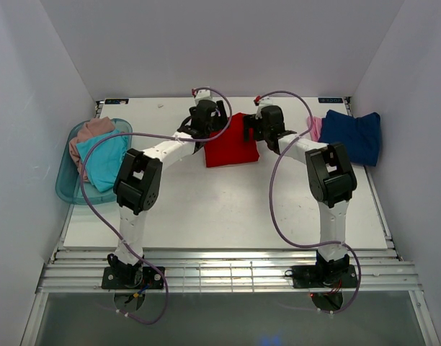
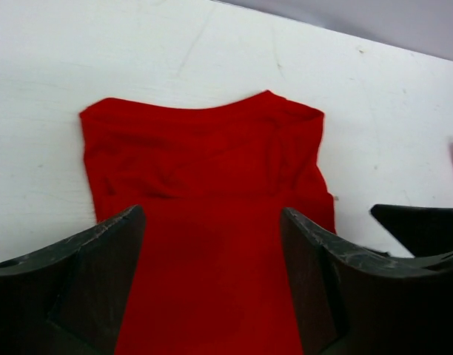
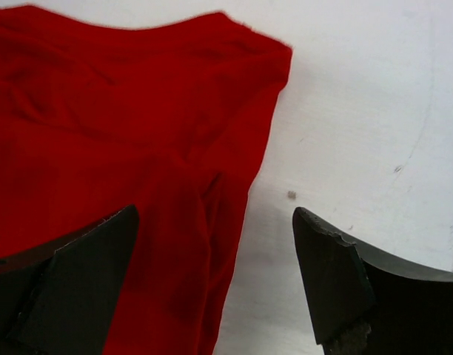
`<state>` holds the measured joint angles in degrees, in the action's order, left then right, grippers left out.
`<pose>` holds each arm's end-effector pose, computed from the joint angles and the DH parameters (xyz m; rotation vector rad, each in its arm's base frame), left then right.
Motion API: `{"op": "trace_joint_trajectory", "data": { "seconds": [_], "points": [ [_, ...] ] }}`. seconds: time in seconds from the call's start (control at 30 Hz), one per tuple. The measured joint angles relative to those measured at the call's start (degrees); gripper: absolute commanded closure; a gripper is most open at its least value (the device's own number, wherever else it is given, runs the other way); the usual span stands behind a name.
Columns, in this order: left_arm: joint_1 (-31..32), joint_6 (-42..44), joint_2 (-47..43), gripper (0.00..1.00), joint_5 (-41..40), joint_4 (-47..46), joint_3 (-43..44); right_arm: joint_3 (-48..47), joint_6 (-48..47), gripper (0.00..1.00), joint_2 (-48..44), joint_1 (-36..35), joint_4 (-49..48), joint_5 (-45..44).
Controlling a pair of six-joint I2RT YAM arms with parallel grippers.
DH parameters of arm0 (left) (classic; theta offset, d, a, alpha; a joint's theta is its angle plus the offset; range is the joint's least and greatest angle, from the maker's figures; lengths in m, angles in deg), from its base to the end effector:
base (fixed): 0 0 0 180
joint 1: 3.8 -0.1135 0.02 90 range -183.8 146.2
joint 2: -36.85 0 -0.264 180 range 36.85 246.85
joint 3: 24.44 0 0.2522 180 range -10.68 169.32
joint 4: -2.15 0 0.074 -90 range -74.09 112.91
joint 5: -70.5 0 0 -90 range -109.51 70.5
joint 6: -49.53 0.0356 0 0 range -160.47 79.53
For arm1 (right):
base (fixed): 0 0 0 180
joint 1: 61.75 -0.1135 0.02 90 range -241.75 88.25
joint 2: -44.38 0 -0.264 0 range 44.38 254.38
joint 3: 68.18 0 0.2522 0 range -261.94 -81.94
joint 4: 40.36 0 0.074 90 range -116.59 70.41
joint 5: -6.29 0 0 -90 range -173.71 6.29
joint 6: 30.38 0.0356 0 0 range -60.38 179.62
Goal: Fold and stack the t-shirts
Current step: Smooth out wrinkles on the folded tshirt
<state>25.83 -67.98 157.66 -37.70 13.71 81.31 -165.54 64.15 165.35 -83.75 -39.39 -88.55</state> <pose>0.4359 -0.2351 0.2264 -0.1619 2.0178 -0.3114 0.4522 0.1795 0.1933 -0.2505 1.9888 0.2129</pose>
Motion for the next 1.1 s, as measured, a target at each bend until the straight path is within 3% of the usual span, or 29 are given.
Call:
{"op": "trace_joint_trajectory", "data": {
  "seconds": [0.23, 0.57, 1.1],
  "points": [
    [0.0, -0.2, 4.2, 0.18, 8.1, 6.1, 6.2, 2.9, 2.5, 0.10, -2.6, 2.3, 5.4, 7.6],
    [0.0, -0.3, 7.1, 0.19, 11.8, 13.9, 6.3, 0.6, 2.9, 0.10, -4.1, 8.6, 10.8, 16.2],
    [0.1, 0.4, 10.8, 0.19, 10.8, 15.0, 8.2, -6.3, 7.0, 0.10, 6.9, 9.7, 11.0, 31.0]
  ]
}}
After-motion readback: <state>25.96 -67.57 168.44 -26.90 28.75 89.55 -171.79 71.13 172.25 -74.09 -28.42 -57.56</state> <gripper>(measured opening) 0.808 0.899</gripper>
